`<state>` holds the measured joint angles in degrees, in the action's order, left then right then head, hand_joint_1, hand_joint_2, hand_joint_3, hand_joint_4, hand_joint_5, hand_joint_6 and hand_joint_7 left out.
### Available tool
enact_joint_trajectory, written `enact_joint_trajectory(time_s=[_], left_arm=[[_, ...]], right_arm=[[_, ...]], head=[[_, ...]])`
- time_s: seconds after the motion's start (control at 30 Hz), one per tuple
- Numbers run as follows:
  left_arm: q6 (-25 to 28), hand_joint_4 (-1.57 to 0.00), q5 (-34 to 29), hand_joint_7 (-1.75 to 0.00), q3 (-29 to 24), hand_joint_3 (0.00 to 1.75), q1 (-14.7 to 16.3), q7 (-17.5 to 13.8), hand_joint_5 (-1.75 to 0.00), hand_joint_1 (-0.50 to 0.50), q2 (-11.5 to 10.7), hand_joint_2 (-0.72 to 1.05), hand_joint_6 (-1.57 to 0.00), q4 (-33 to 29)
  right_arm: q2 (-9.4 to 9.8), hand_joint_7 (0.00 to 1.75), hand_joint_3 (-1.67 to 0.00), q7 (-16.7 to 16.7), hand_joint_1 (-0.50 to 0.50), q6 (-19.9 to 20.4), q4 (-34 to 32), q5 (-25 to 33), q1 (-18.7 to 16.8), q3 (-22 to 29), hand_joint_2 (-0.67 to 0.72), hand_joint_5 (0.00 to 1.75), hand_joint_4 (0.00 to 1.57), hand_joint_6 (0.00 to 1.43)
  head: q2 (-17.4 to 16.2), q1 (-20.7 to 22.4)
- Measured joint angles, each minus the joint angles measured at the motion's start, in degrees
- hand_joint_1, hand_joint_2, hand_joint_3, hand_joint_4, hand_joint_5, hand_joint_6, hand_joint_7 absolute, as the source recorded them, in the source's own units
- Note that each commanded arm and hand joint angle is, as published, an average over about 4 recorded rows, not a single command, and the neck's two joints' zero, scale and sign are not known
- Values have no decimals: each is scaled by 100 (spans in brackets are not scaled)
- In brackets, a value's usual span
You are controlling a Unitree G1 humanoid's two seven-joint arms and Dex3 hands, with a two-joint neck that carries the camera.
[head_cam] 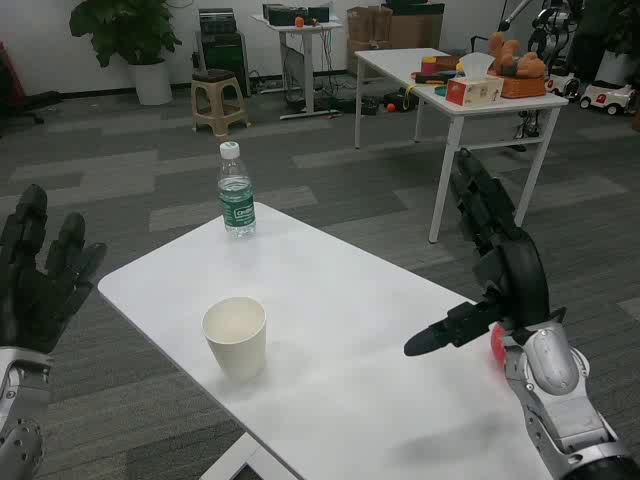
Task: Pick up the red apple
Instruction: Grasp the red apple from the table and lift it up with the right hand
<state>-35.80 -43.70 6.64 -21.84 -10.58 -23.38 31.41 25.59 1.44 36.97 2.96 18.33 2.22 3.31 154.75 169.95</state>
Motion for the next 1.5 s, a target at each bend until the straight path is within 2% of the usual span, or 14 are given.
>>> enact_joint_trajectory(time_s=[0.03, 0.07, 0.1, 0.17, 0.23, 0.47, 0.6, 0.67, 0.77, 1.03, 1.23, 1.37, 1.43, 1.5], left_arm=[[-9, 0, 77, 0, 4, 3, -22, 89, -21, -50, 17, -55, 0, -42], [-30, 0, 165, 0, 19, 4, -63, 165, -21, -50, 41, -55, 0, -107], [-69, 0, 311, 0, 39, 7, -134, 288, -21, -50, 78, -55, 0, -227], [-206, 0, 554, 0, 79, 7, -351, 455, -21, -50, 145, -53, 0, -520], [-329, 0, 622, 0, 82, 4, -521, 491, -21, -50, 146, -50, 0, -702], [-295, 0, 625, 0, 82, 4, -537, 564, -21, -50, -223, -53, 0, -774], [-294, 0, 624, 0, 81, 4, -537, 570, -21, -50, -243, -46, 0, -821], [-294, 0, 624, 0, 81, 9, -537, 569, -21, -50, -243, -46, 0, -848], [-287, 0, 624, 0, 81, 9, -538, 568, -21, -50, -243, -46, 0, -864], [-58, 0, 624, 0, 81, 4, -489, 461, -21, -50, -247, -46, 0, -875], [237, 0, 623, 0, 70, 4, -257, 301, -21, -50, -246, -39, 0, -855], [260, 0, 624, 0, 73, 2, -233, 275, -21, -50, -224, -37, 0, -744], [263, 0, 623, 0, 79, 4, -226, 271, -21, -50, -208, -37, 0, -669], [264, 0, 623, 0, 86, 2, -219, 268, -21, -50, -195, -37, 0, -631]], right_arm=[[-4, 0, 0, -40, -46, 15, 80, 26, 111, -12, 64, 0, 0, 0], [-7, 0, 0, -80, -46, 28, 149, 52, 254, -19, 63, 0, 0, 0], [-11, 0, 0, -156, -46, 54, 241, 82, 494, -29, 61, 0, 0, 0], [-10, 0, 0, -305, -46, 91, 294, 107, 1024, -18, 60, 0, 0, 0], [3, 0, 0, -377, -46, 118, 196, 88, 1291, 16, 60, 0, 0, 0], [183, 0, 0, -401, -46, 83, 72, 23, 1212, 112, 60, 0, 0, 0], [188, 0, 0, -401, -46, 81, 25, 19, 1209, 140, 58, 0, 0, 0], [188, 0, 0, -401, -46, 81, 23, 18, 1209, 140, 55, 0, 0, 0], [188, 0, 0, -403, -46, 75, 21, 18, 1208, 140, 53, 0, 0, 0], [254, 0, 0, -532, -46, -5, 7, 19, 1119, 140, 47, 0, 0, 0], [388, 0, 0, -610, -46, -106, -17, 8, 730, 336, 47, 0, 0, 0], [395, 0, 0, -611, -46, -125, -100, 30, 467, 534, 47, 0, 0, 0], [396, 0, 0, -611, -46, -135, -196, 68, 314, 634, 47, 0, 0, 0], [395, 0, 0, -612, -46, -148, -300, 95, 169, 737, 47, 0, 0, 0]], head=[[446, 5], [667, 8], [1335, 14], [1330, 19], [1326, 24], [1303, 36], [1275, 35], [1145, 37], [730, 31], [-1021, 97], [-1519, 248], [-1657, 197], [-1631, 2], [-1520, -537]])
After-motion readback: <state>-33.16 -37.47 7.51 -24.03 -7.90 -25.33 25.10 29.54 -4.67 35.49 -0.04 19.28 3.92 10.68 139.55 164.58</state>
